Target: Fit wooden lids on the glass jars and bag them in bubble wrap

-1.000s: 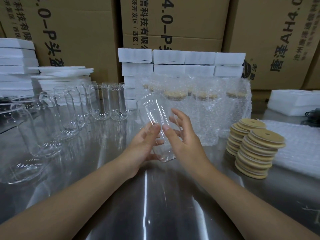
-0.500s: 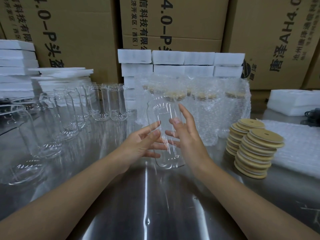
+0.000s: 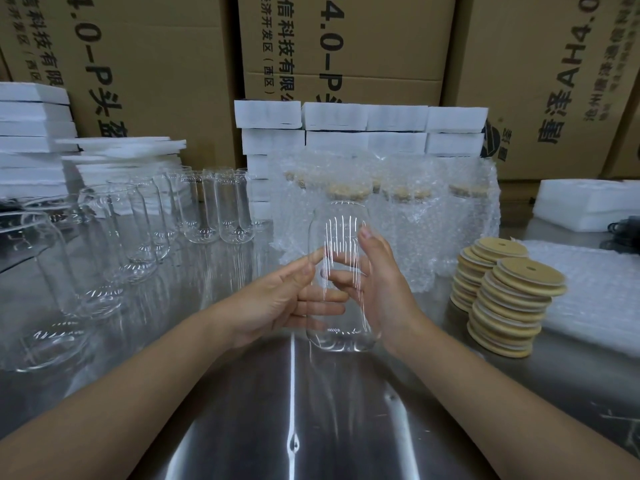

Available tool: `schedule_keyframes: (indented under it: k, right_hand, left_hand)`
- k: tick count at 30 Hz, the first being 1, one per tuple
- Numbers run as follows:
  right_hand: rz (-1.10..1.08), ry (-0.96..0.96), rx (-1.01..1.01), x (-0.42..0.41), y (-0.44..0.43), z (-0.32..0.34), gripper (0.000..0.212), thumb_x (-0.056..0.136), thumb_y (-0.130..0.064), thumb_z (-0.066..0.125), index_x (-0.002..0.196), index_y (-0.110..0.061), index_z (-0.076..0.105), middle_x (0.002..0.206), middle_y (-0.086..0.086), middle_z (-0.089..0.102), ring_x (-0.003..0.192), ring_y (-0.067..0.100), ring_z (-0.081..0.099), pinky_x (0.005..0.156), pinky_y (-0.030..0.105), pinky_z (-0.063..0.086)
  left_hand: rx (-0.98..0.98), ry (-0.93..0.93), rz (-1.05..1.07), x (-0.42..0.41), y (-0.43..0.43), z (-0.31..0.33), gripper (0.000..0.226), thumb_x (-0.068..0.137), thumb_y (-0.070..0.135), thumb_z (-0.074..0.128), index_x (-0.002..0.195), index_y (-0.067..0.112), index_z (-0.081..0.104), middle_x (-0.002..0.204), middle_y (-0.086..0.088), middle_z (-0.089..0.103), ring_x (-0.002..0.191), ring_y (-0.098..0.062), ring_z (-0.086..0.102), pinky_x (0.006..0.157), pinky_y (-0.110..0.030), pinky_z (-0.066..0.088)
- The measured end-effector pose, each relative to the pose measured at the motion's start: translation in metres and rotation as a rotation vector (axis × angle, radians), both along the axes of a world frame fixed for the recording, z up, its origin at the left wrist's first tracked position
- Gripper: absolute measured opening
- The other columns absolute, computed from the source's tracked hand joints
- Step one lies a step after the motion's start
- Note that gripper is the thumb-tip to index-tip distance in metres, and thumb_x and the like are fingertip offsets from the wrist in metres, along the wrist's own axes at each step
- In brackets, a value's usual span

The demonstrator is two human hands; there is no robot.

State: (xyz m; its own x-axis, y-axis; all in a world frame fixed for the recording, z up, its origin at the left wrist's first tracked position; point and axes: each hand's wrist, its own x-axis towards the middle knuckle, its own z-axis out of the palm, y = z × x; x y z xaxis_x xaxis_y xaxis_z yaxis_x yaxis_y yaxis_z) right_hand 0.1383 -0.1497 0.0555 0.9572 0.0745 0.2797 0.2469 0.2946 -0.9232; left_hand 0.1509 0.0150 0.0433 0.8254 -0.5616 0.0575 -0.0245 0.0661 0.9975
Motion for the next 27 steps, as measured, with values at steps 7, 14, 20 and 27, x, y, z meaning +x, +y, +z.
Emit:
schedule_keyframes:
  k: [7,14,20,27]
  right_hand:
    - [-0.104,0.036,0.034,-0.004,0.001,0.000,0.056,0.079,-0.061,0.059,0.126,-0.035,0.047,0.112,0.000,0.065,0.086,0.017,0.071,0.057,0.026,0.055]
    - [-0.257,-0.213,-0.208,-0.012,0.008,-0.004,0.068,0.071,-0.076,0.049,0.130,-0.049,0.027,0.119,-0.018,0.053,0.093,-0.002,0.065,0.085,0.027,0.053]
    - [-0.250,-0.203,-0.239,-0.014,0.009,-0.004,0.050,0.070,-0.079,0.040,0.116,-0.066,0.026,0.124,-0.016,0.051,0.110,0.007,0.061,0.099,0.032,0.045]
    - [-0.160,-0.212,-0.084,-0.015,0.006,0.002,0.055,0.076,-0.056,0.052,0.127,-0.047,0.032,0.118,-0.005,0.058,0.099,0.004,0.065,0.069,0.015,0.052]
  left_hand:
    - [-0.113,0.082,-0.036,-0.007,-0.017,0.006,0.058,0.094,0.054,0.048,0.146,0.034,0.032,0.120,-0.016,0.064,0.103,-0.030,0.065,0.093,-0.047,0.052]
    - [-0.072,-0.160,0.319,-0.020,-0.041,-0.001,0.069,0.062,0.082,0.061,0.122,0.051,0.046,0.137,0.005,0.049,0.108,-0.002,0.060,0.085,-0.029,0.055]
    - [-0.037,-0.305,0.410,-0.025,-0.040,0.001,0.067,0.048,0.066,0.068,0.110,0.050,0.046,0.125,-0.010,0.051,0.113,-0.013,0.060,0.098,-0.042,0.051]
    - [-0.194,-0.201,0.446,-0.023,-0.040,0.004,0.054,0.069,0.049,0.067,0.118,0.034,0.050,0.104,-0.007,0.070,0.094,-0.023,0.071,0.083,-0.044,0.058]
